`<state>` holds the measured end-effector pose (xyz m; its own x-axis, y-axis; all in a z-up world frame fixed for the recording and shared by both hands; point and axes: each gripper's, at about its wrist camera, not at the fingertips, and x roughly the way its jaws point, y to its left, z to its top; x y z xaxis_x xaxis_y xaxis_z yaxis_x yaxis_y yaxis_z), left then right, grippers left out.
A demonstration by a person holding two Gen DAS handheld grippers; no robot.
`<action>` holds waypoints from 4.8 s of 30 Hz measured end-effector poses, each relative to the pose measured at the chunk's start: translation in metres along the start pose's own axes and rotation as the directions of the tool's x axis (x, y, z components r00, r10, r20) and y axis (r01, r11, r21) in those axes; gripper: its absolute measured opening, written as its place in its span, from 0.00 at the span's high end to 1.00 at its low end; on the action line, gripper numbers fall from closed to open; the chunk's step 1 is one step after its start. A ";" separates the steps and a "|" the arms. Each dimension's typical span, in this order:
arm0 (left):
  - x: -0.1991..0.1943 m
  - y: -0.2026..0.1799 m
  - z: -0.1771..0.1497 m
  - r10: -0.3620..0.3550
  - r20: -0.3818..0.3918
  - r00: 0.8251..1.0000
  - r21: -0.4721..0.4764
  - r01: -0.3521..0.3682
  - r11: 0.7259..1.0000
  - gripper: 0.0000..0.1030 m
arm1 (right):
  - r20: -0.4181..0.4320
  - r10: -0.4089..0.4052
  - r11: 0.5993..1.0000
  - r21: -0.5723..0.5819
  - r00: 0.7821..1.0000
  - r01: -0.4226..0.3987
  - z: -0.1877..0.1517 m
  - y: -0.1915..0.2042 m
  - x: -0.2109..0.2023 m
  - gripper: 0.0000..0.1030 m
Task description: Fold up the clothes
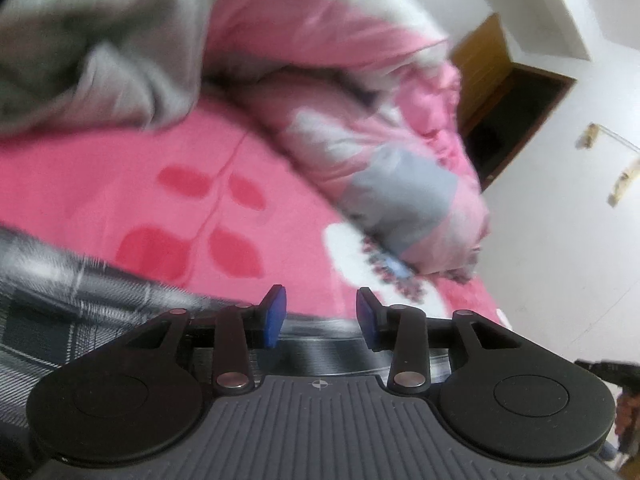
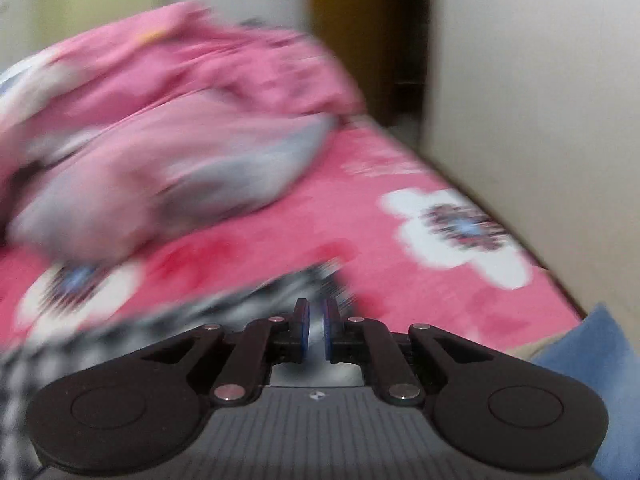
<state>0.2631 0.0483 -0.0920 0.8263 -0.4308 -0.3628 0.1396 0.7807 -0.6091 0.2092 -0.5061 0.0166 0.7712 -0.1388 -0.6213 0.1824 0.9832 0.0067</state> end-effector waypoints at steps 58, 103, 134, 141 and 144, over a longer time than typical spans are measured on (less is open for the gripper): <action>-0.276 0.004 -0.086 0.186 -0.080 0.979 0.055 -0.182 0.982 0.32 | 0.204 0.579 0.813 -0.081 0.789 -0.576 -0.129 0.222 -0.111 0.54; -0.236 0.006 0.010 0.331 0.425 0.843 0.170 -0.433 0.885 0.88 | 0.155 0.628 0.778 -0.086 0.763 -0.623 -0.179 0.330 -0.140 0.42; -0.192 -0.031 -0.070 0.145 -0.054 0.988 0.460 -0.104 0.882 0.68 | -0.157 0.863 0.503 0.362 0.480 -0.785 -0.085 0.347 0.037 0.34; -0.200 -0.009 -0.072 0.101 -0.025 0.995 0.407 -0.082 0.910 0.68 | -0.396 0.812 0.554 0.294 0.428 -0.779 -0.079 0.399 0.061 0.34; -0.203 0.003 -0.074 0.081 -0.016 0.997 0.372 -0.070 0.925 0.68 | -0.355 0.859 0.482 0.318 0.369 -0.816 -0.074 0.399 0.050 0.34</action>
<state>0.0553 0.1045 -0.0726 0.8259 -0.3731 -0.4227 0.2749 0.9210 -0.2759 0.2756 -0.1125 -0.0698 0.2249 0.8352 -0.5018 -0.3472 0.5499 0.7596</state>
